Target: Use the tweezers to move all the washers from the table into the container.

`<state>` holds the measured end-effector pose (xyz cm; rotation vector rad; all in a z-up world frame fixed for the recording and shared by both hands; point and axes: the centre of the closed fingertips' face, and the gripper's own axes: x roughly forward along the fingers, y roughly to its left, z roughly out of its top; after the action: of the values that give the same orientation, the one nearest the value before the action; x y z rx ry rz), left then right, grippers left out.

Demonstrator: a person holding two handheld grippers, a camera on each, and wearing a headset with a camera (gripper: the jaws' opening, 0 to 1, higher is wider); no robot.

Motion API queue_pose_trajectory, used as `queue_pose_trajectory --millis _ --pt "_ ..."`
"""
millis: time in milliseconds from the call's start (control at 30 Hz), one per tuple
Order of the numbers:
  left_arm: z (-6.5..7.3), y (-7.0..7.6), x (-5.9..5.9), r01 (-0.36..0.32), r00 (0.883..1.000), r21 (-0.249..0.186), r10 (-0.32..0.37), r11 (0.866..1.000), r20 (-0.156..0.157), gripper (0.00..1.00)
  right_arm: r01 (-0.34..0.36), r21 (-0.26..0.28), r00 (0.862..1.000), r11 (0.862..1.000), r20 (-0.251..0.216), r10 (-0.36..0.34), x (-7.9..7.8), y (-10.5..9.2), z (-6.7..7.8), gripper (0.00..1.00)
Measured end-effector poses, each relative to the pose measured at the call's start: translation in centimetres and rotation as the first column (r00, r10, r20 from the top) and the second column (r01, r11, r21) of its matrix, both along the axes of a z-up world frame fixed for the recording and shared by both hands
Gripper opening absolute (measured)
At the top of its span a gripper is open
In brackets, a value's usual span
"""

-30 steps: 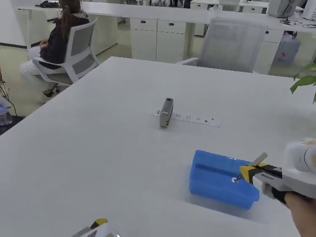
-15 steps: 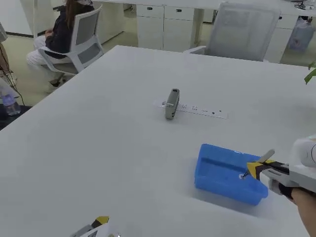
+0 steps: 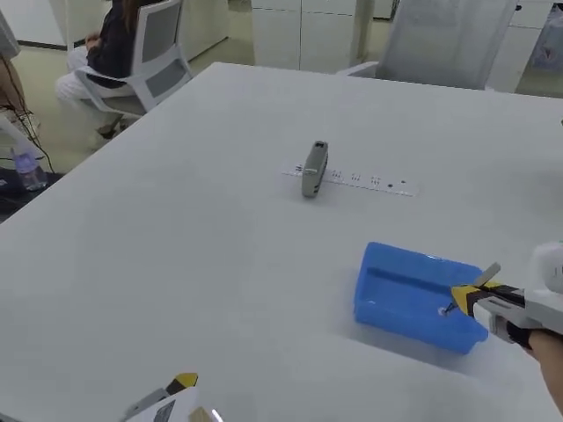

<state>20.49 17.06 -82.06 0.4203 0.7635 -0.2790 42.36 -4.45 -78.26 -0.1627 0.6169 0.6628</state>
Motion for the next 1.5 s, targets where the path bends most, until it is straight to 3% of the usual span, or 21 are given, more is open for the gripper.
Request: queue_pose_trajectory --millis 367,700,1133,1500 --pt "-0.2 0.0 -0.1 0.000 1.000 0.003 0.000 1.000 -0.013 0.68 0.009 -0.027 0.999 1.000 -0.050 -0.011 0.1 0.0 -2.4 0.02" --pt "-0.1 -0.2 -0.2 -0.002 1.000 -0.010 0.002 1.000 -0.016 0.67 -0.007 -0.044 0.998 0.999 -0.070 0.004 0.0 0.3 -3.4 0.02" --pt "-0.3 -0.1 -0.3 -0.002 1.000 -0.006 0.002 1.000 -0.025 0.67 -0.011 -0.052 0.998 0.999 -0.060 0.007 -0.1 0.2 -3.5 0.02" --pt "-0.1 -0.1 -0.2 -0.005 1.000 -0.013 0.005 1.000 -0.012 0.67 0.019 -0.030 0.998 0.999 -0.058 -0.021 0.1 0.1 -3.6 0.02"
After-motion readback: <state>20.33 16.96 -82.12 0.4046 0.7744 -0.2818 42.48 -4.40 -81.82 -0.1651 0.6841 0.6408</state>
